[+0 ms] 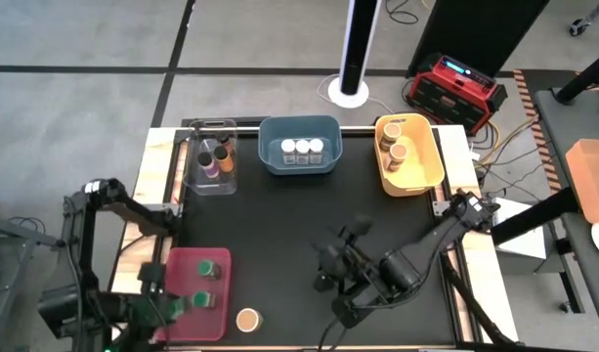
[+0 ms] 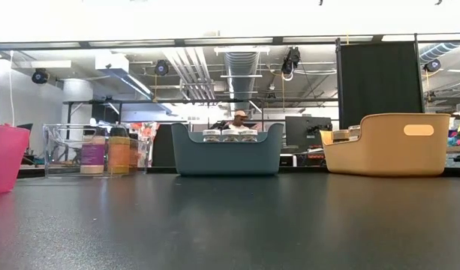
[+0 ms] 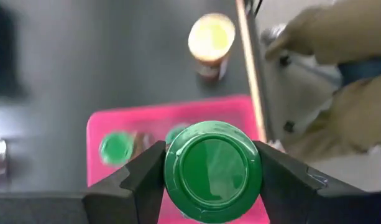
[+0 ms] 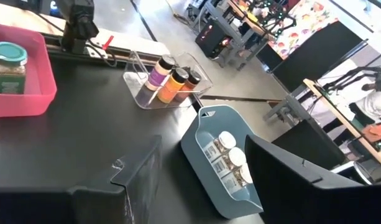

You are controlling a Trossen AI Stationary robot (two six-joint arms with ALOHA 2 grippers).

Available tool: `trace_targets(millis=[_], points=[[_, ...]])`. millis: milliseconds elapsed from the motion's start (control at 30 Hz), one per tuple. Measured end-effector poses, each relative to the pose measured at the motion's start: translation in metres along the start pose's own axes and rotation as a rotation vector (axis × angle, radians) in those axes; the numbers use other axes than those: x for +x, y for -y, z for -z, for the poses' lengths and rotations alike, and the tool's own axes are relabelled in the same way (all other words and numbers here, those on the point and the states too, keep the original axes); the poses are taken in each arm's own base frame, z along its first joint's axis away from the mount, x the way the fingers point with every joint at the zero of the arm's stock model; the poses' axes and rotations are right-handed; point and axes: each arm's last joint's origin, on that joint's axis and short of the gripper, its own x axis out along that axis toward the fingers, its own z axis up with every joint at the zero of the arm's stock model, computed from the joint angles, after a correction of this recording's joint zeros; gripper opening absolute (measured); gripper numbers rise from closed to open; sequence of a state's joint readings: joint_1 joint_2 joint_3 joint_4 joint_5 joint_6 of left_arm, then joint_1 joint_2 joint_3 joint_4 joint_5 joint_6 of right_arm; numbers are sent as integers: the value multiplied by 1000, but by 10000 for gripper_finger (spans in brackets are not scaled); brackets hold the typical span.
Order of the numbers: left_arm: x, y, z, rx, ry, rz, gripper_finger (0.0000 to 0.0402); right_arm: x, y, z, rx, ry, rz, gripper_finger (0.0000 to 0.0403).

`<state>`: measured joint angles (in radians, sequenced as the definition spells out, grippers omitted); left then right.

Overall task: Sort spices by type
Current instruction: Put the green seasoning bottle into the pink bin

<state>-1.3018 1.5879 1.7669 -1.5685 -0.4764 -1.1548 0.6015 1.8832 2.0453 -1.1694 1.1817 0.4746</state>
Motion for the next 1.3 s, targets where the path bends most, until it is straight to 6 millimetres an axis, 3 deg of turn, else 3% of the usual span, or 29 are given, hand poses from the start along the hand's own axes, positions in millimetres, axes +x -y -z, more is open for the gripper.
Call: trace_targets(millis=[200, 333, 633, 1300], points=[[11, -18, 36, -13, -73, 11, 197, 6, 3, -1, 2, -9, 14, 219], [14, -28, 49, -21, -49, 41, 197, 9, 4, -1, 3, -14, 20, 219], [43, -33, 77, 24, -77, 80, 197, 17, 4, 1, 3, -27, 33, 219], [71, -44, 91, 150, 34, 27, 197, 32, 4, 4, 3, -42, 58, 226]])
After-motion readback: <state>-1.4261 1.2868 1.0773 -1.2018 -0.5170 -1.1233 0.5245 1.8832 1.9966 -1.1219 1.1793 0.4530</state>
